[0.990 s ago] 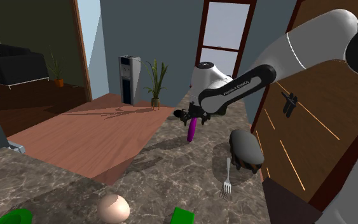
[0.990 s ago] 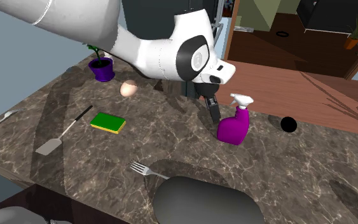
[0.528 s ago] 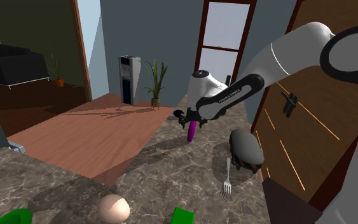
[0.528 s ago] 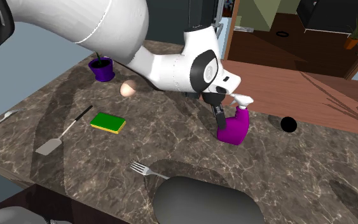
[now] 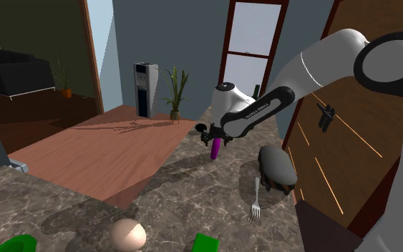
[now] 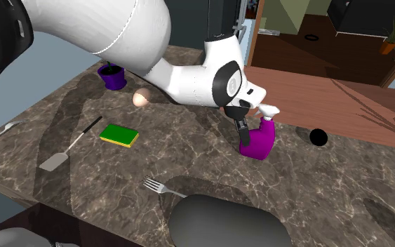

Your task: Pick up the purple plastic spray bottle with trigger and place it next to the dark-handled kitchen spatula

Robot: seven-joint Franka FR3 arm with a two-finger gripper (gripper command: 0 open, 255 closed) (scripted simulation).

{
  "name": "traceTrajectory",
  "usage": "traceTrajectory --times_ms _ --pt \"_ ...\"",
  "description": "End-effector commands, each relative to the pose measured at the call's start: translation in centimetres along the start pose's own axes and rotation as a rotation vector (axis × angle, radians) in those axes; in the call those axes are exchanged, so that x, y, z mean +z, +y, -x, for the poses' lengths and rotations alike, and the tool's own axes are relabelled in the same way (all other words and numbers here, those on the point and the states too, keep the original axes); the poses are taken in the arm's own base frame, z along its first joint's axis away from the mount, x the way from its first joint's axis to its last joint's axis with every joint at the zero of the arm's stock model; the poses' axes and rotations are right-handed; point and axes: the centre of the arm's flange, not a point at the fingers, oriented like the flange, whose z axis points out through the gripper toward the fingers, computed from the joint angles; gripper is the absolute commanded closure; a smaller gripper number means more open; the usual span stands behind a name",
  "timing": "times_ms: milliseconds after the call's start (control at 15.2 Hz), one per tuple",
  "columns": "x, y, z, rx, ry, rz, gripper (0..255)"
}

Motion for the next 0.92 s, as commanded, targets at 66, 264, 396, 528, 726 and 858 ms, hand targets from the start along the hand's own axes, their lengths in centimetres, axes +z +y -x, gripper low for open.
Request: traceTrajectory --times_ms 66,264,396,528,726,858 --pt "0.0 0.0 0.0 0.0 0.0 0.0 255" --pt "0.0 0.0 0.0 0.0 0.0 0.0 255" --pt "0.0 0.0 0.0 0.0 0.0 0.0 255" --pt "0.0 0.0 0.0 0.0 0.0 0.0 255" --pt "-0.5 0.0 -0.2 0.0 0.0 0.0 255" --pt "-1.5 0.1 -0.5 0.0 0.0 0.0 255"
